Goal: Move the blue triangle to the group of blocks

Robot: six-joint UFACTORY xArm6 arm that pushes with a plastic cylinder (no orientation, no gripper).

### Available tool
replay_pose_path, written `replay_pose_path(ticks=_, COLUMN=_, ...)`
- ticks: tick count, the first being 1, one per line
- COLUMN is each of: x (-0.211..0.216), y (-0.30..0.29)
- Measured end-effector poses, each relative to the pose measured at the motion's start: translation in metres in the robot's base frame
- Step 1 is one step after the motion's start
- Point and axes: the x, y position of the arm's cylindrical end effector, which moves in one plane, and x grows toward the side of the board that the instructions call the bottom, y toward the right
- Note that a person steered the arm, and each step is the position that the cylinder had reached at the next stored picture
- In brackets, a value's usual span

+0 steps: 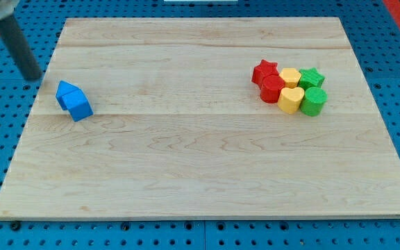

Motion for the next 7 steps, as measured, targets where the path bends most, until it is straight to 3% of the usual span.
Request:
replay_pose_path(ticks=3, x=0.028, y=0.090)
replay_pose_path(ticks=5, x=-0.037, y=0.084)
replay_pose_path(ticks=6, x=-0.013, y=0.147)
replay_pose_path(ticks=7, x=-0.006, y=0.134)
